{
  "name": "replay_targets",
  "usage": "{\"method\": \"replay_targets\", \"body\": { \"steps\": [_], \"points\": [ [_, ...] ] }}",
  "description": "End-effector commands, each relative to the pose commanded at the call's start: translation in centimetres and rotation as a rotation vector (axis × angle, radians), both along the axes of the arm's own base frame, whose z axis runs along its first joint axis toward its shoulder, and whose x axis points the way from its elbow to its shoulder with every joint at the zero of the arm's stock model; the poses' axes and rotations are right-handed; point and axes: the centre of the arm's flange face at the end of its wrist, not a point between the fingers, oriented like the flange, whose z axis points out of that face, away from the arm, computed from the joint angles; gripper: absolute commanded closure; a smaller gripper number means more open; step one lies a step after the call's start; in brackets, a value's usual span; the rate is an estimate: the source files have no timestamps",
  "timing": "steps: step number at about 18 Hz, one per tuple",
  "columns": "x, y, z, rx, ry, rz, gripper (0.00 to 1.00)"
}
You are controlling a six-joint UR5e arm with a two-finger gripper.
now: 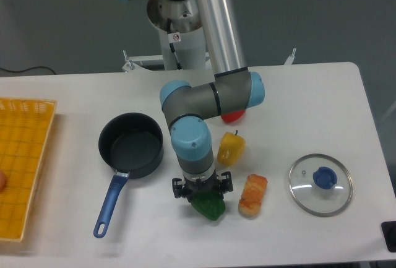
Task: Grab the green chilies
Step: 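Close the gripper around the green bell pepper, then lift the green bell pepper up off the table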
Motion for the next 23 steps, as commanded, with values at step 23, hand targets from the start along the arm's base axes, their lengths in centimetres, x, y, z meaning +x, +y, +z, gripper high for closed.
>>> {"method": "replay_targets", "body": {
  "steps": [23],
  "points": [
    [0.5,-2.1,6.8,-0.082,0.134,-0.415,0.4]
  ]
}}
